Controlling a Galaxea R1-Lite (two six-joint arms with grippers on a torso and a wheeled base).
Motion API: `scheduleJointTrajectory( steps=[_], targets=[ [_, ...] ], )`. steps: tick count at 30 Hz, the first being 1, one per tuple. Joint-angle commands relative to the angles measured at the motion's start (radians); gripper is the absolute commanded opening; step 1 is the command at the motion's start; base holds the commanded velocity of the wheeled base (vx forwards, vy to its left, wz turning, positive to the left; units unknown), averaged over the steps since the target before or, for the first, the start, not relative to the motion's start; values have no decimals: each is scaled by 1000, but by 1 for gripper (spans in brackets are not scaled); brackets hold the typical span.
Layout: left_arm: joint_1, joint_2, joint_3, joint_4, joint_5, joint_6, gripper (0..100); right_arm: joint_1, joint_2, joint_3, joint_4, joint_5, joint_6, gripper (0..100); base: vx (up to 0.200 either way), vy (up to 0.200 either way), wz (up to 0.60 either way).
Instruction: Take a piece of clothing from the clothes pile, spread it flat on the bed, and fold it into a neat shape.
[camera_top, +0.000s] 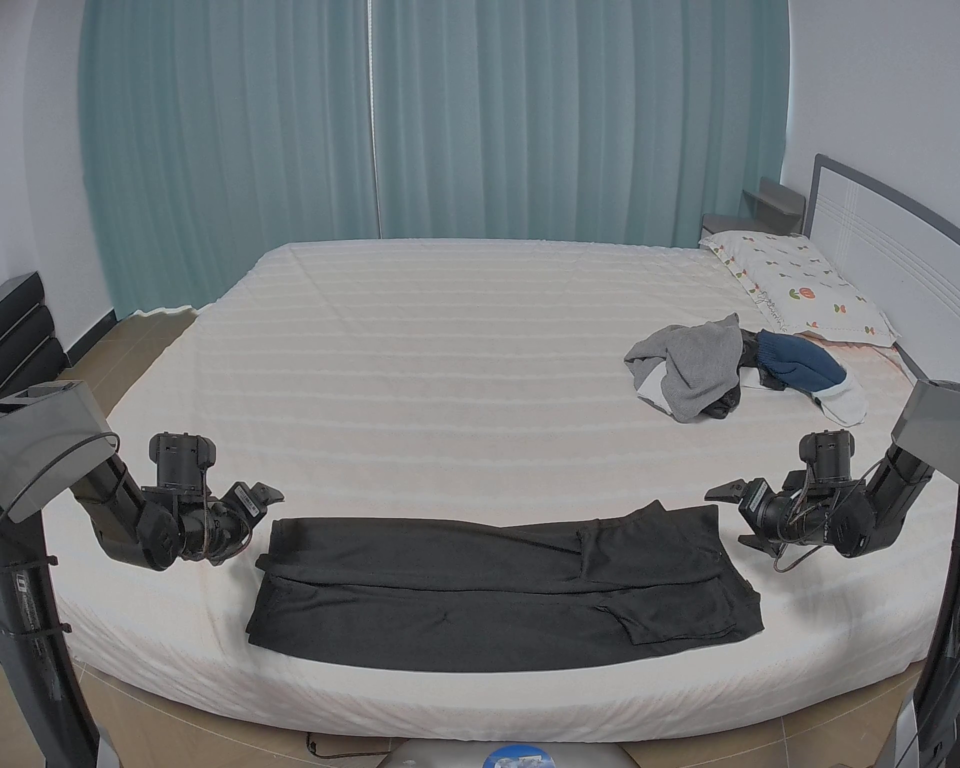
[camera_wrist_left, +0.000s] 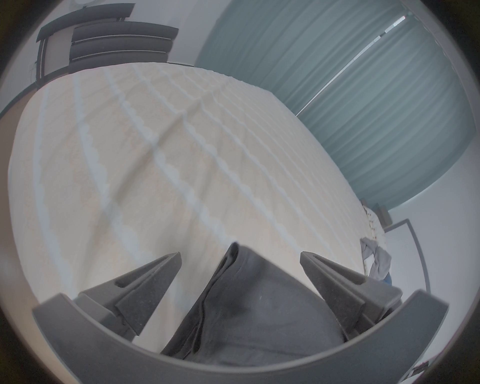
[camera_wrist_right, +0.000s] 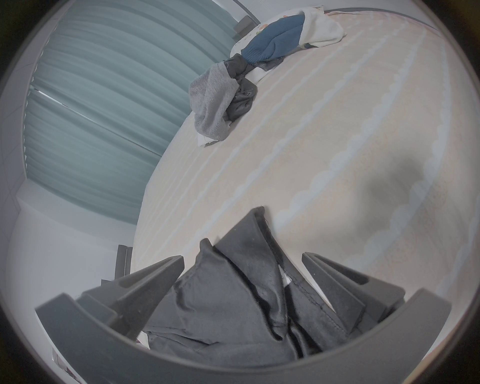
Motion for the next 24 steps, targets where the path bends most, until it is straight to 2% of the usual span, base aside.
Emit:
scheduleJointTrajectory(
  steps=[1,10,11,24],
  targets=[
    [-1,104,-105,3,0,-17,100,-2,41,-47,-1,1,9,100,0,0,0],
    [-21,131,-123,4,-2,4,100,9,90,-139,11,-1,41,100,0,0,0],
    [-23,133,-123,4,-2,9,0,9,95,-142,11,-1,41,100,0,0,0],
    [-19,138,-123,-2,12,3,0,3,141,-181,1,-6,43,100,0,0,0]
  ],
)
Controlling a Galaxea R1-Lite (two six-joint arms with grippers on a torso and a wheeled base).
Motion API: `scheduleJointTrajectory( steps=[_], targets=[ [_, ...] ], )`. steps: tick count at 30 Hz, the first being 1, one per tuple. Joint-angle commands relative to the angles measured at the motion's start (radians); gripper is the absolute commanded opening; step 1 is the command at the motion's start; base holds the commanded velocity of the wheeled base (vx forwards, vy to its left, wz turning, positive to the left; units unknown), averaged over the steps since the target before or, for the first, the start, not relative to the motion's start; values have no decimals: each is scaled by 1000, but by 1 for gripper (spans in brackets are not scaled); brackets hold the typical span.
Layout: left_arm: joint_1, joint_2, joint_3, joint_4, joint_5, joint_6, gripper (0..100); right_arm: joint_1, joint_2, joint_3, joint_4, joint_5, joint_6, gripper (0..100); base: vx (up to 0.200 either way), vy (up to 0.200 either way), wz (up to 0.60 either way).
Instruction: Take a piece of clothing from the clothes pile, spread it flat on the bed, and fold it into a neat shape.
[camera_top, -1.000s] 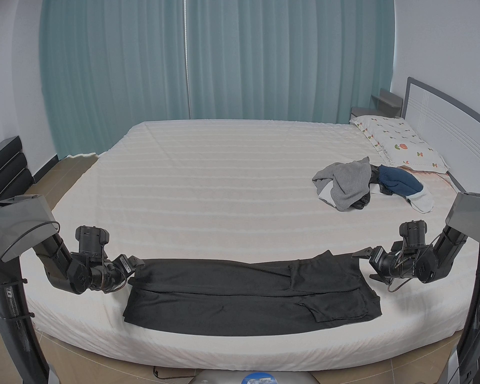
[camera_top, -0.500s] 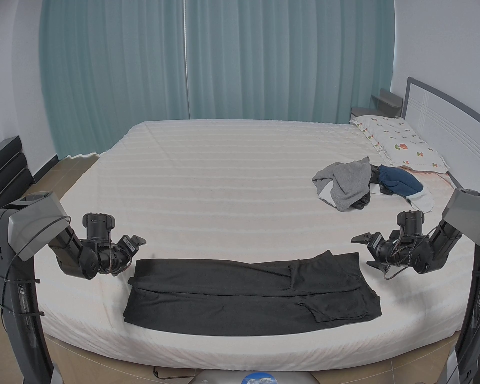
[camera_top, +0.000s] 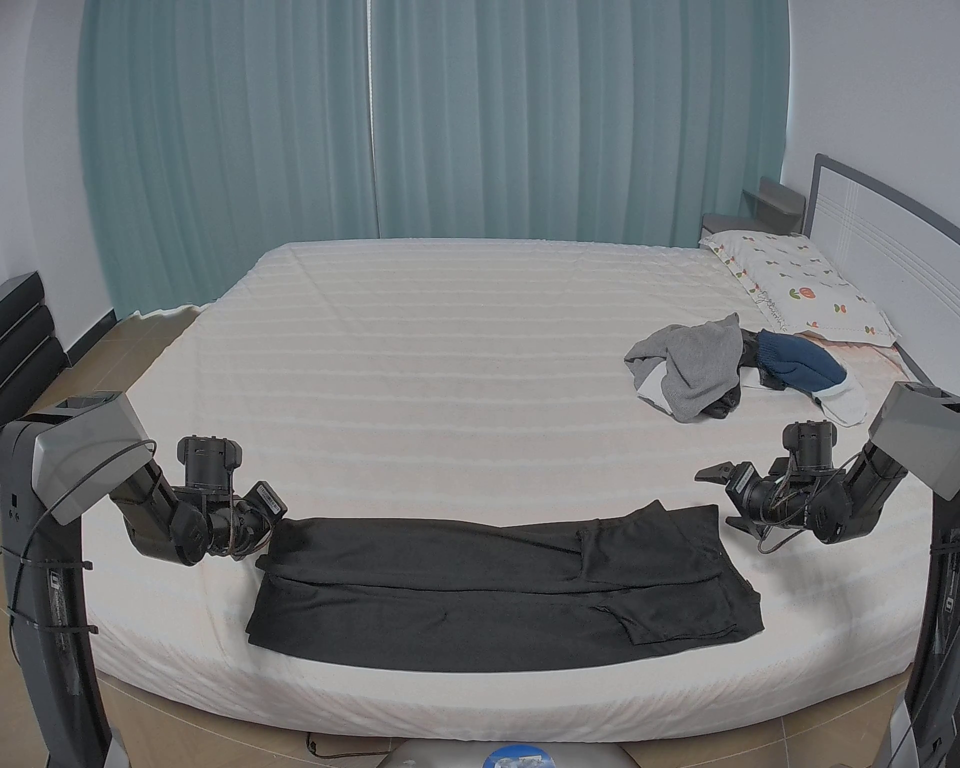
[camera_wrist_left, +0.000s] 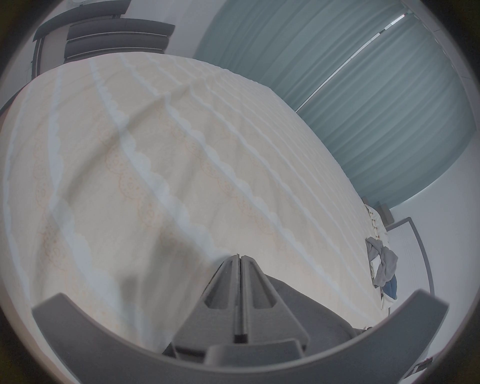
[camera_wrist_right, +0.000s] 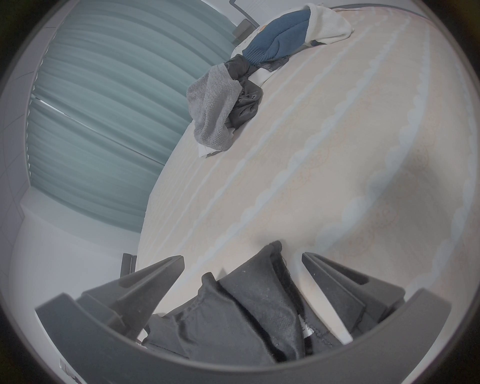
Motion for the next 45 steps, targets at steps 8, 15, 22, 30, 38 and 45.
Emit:
scheduleJointTrajectory(
  steps=[8,15,22,30,38,45],
  targets=[
    [8,12,-5,-25,3,-15,0,0,49,-73,8,-1,-2,0,0,0,0],
    [9,12,-6,-25,3,-15,0,5,66,-81,21,-3,-2,0,0,0,0],
    [24,10,-13,-28,3,-55,0,-6,62,-97,1,-6,21,0,0,0,0],
    [29,12,-11,-28,5,-56,0,-27,63,-104,1,-6,32,0,0,0,0],
    [29,18,-11,-27,40,-56,0,-38,69,-105,1,-6,32,0,0,0,0],
    [29,16,-11,-27,42,-59,0,-40,74,-107,2,-8,32,0,0,0,0]
  ],
)
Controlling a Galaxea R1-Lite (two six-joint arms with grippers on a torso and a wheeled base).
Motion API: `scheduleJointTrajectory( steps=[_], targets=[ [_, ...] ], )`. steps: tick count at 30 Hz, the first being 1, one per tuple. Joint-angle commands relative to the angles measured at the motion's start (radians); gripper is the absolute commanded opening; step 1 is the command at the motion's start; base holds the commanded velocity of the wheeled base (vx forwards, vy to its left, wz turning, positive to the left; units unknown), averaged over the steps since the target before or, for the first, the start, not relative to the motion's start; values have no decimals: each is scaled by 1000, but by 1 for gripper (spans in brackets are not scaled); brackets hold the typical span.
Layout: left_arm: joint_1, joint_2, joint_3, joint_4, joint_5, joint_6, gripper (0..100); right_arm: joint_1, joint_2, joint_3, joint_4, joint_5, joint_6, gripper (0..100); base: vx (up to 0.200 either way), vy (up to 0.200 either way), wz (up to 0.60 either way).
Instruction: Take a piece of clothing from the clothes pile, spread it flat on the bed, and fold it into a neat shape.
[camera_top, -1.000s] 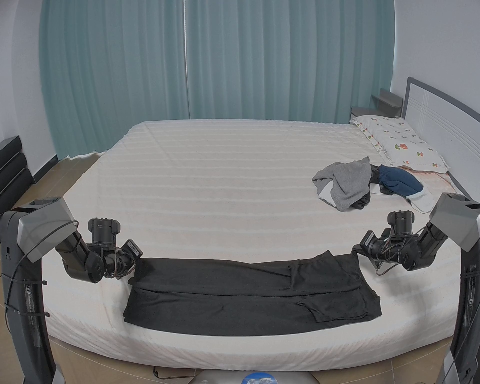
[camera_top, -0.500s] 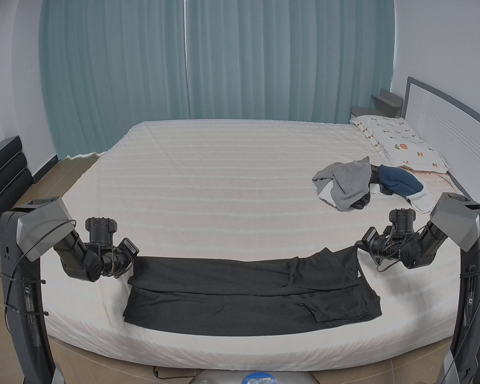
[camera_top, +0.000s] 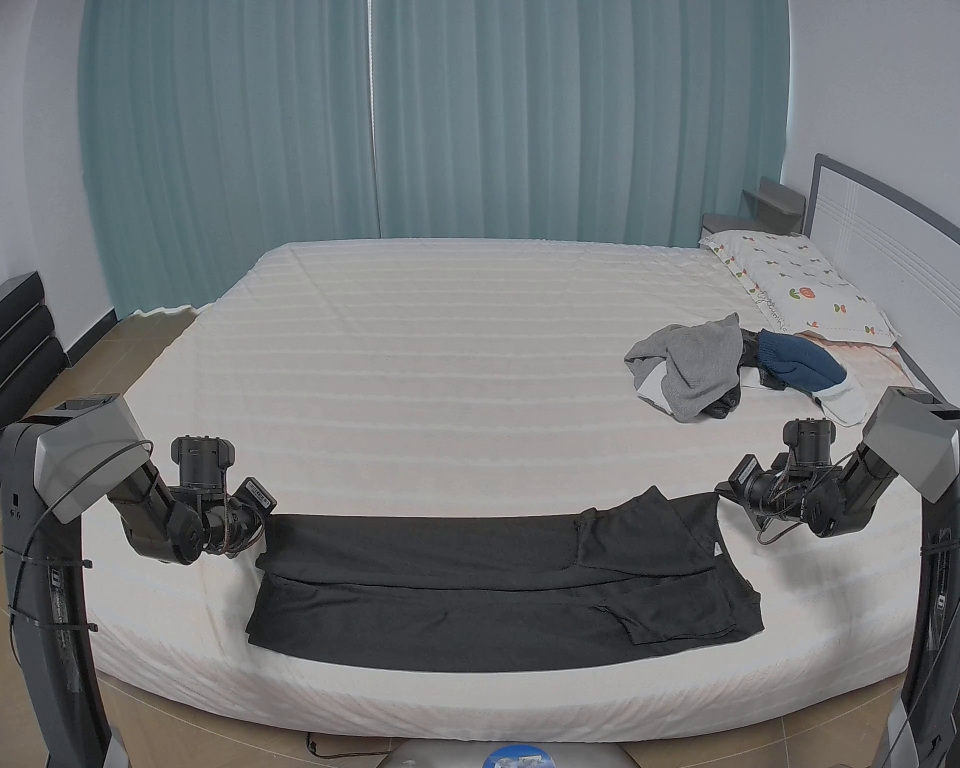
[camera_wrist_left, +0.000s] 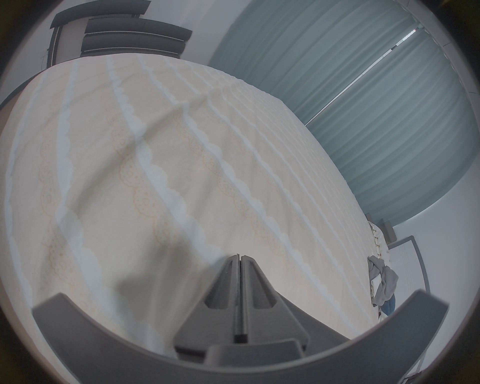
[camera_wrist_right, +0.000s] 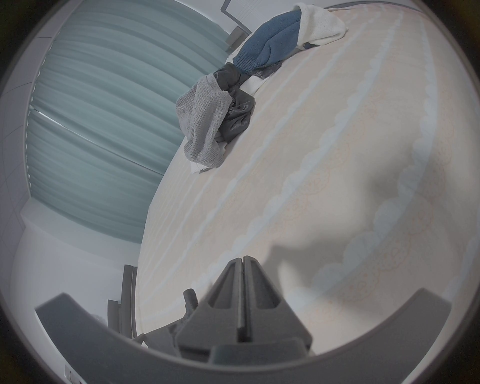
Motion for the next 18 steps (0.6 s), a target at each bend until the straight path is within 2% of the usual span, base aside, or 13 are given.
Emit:
scheduleJointTrajectory(
  steps=[1,9,10,11,18],
  targets=[
    [0,1,0,0,0,-1,0,-1,3,-1,1,1,0,0,0,0,0],
    [0,-5,14,3,-16,-4,0,0,3,1,1,2,0,0,0,0,0],
    [0,-5,14,3,-16,-4,0,2,3,2,1,2,0,100,0,0,0],
    [0,-5,14,3,-16,-4,100,2,0,4,1,2,0,100,0,0,0],
    [11,-21,20,8,-17,-24,100,-1,-37,22,1,7,18,100,0,0,0]
  ],
)
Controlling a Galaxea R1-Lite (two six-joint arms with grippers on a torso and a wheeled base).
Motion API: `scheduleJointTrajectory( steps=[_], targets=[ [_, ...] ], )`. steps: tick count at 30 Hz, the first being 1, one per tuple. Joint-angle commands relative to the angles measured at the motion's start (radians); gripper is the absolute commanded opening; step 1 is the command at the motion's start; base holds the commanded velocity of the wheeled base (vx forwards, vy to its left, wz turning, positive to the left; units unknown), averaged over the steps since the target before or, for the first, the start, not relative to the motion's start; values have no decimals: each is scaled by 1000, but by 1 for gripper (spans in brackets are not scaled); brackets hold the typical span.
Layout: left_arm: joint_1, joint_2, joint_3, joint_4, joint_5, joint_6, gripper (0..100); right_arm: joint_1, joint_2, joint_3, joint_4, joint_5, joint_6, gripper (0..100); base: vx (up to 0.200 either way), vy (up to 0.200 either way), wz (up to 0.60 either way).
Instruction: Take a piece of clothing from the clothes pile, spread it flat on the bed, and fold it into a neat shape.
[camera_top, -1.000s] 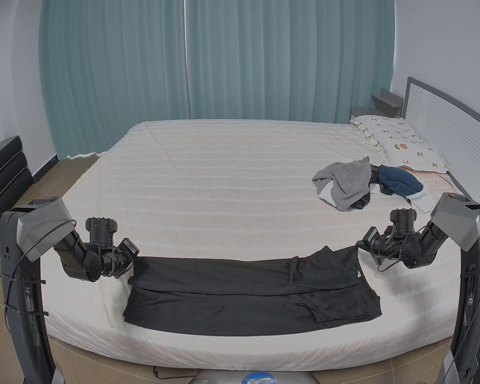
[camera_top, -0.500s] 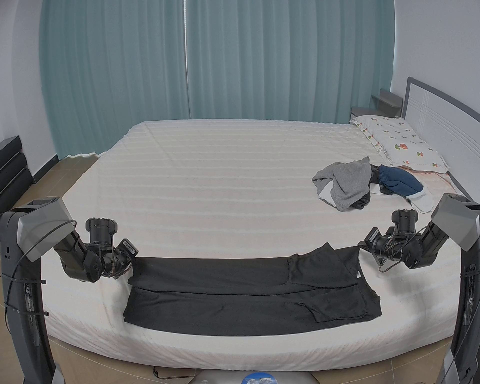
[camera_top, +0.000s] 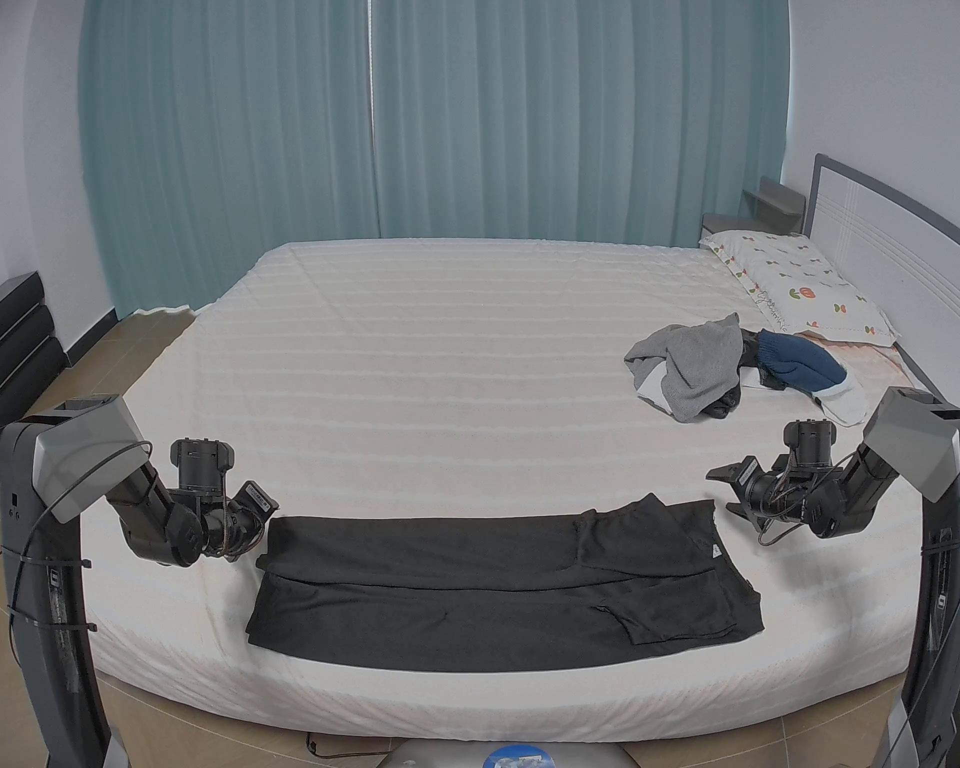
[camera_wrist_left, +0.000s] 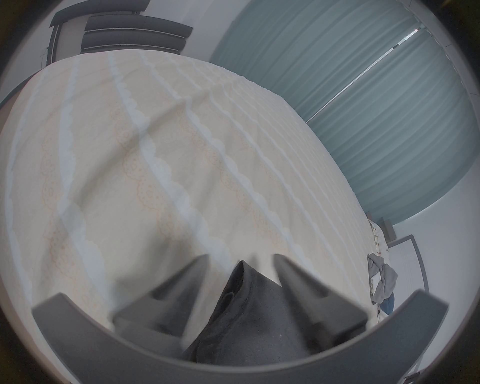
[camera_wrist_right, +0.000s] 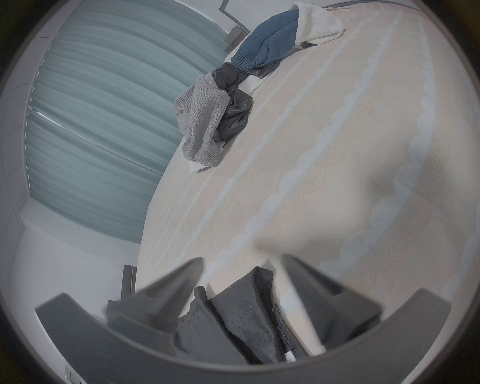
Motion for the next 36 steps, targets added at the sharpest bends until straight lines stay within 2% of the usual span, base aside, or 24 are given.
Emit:
scheduleJointTrajectory(
  steps=[1,4,7,13,16,20,26,28,36],
  targets=[
    [10,-16,3,3,-1,-18,100,-3,-29,10,0,3,15,100,0,0,0],
    [13,-58,30,3,-16,-59,100,-1,-41,16,1,6,76,100,0,0,0],
    [13,-84,76,-6,-62,-58,100,-3,-37,19,1,6,79,100,-67,0,0],
    [9,-96,110,-4,-76,-42,100,-5,-38,27,1,6,79,100,-200,0,0],
    [9,-87,113,-6,-85,8,100,-8,-37,27,1,7,79,100,-133,0,0],
    [12,-73,112,-7,-139,136,100,-6,-34,27,1,9,79,100,0,0,0],
    [9,-59,98,-7,-220,219,100,2,-34,27,1,7,79,100,0,0,0],
    [9,-50,93,-9,-227,248,100,3,-34,30,1,9,79,100,0,0,0],
    [3,1,93,-112,-220,265,100,6,-32,32,1,9,81,100,0,0,0]
  ],
)
